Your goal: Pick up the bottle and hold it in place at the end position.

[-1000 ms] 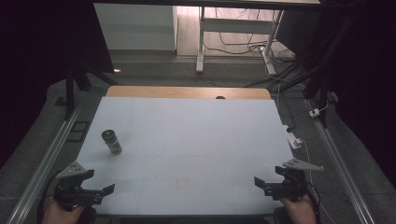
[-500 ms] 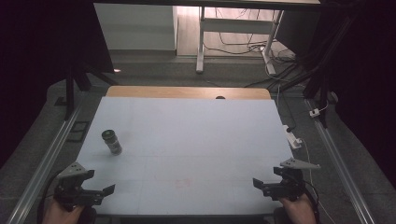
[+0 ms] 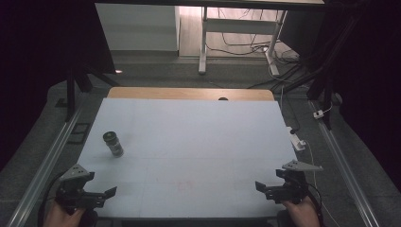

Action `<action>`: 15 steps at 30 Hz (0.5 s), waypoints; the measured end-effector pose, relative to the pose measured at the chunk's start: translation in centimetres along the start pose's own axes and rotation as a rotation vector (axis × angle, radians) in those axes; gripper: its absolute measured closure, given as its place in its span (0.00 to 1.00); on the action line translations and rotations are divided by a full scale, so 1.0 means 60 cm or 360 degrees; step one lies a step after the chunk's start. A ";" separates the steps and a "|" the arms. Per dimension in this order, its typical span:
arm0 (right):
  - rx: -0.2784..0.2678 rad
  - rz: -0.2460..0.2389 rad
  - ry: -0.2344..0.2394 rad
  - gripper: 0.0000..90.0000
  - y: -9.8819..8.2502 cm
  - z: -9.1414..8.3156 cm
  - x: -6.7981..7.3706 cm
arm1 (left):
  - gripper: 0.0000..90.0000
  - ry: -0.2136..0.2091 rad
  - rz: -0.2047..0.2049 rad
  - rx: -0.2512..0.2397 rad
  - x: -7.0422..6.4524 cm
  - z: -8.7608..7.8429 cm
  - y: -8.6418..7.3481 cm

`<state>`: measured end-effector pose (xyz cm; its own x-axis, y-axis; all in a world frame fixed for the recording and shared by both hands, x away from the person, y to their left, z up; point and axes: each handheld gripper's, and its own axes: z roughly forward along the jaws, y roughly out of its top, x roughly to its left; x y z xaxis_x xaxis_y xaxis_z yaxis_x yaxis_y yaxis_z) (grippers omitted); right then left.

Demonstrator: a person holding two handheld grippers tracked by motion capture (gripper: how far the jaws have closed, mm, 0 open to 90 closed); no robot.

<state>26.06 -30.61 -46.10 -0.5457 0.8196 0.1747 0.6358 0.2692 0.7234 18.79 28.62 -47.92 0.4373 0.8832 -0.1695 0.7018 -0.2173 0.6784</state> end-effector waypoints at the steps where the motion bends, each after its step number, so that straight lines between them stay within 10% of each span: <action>1: 0.0003 -0.0003 0.0002 0.00 0.000 0.001 0.000 | 0.00 0.0019 0.0008 -0.0008 0.000 0.000 0.000; 15: 0.0031 -0.0021 0.0006 0.00 0.001 0.003 0.002 | 0.00 -0.0039 0.0039 -0.0080 0.008 0.001 0.007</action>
<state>26.12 -30.41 -46.15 -0.5562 0.8139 0.1681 0.6391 0.2895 0.7126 19.32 28.96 -47.77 0.4682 0.8672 -0.1693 0.6619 -0.2173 0.7173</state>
